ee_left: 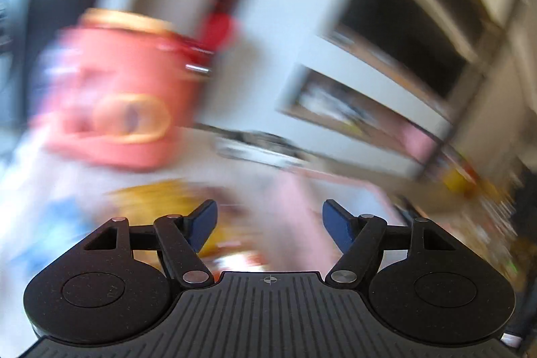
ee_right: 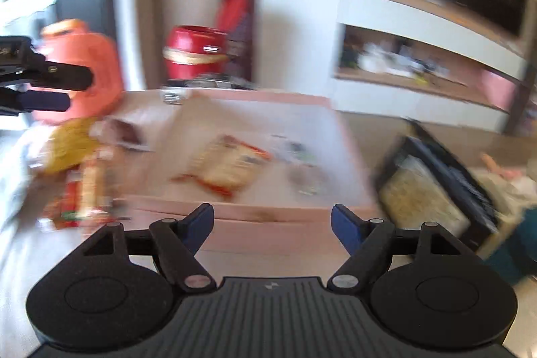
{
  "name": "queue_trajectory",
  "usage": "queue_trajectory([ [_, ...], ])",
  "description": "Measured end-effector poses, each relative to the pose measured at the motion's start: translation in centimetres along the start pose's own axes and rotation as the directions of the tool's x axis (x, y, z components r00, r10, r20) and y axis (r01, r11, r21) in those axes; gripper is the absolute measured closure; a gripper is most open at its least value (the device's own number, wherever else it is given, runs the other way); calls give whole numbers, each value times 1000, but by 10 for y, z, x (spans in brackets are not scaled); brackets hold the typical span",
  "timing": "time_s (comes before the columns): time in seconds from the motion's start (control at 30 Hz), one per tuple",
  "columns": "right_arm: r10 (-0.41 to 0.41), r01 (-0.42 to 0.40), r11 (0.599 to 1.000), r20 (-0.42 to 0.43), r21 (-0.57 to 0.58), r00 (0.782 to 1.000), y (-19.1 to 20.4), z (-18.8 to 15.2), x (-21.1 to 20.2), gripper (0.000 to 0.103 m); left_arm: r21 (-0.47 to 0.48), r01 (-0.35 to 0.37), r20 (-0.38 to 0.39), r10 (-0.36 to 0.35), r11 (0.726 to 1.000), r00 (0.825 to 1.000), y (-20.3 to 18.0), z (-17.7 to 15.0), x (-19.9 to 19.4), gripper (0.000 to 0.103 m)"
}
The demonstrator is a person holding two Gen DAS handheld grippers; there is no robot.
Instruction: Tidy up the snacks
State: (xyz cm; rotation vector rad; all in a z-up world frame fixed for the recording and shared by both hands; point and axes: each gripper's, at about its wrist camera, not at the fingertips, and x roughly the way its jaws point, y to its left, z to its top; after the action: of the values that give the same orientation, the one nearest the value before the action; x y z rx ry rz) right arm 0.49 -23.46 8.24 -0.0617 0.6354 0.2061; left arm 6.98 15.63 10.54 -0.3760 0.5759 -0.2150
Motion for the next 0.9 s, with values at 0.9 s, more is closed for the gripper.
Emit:
queue_trajectory([
  [0.9, 156, -157, 932, -31, -328, 987, 173, 39, 80, 19, -242, -84, -109, 59, 967, 992, 103, -66, -62, 28],
])
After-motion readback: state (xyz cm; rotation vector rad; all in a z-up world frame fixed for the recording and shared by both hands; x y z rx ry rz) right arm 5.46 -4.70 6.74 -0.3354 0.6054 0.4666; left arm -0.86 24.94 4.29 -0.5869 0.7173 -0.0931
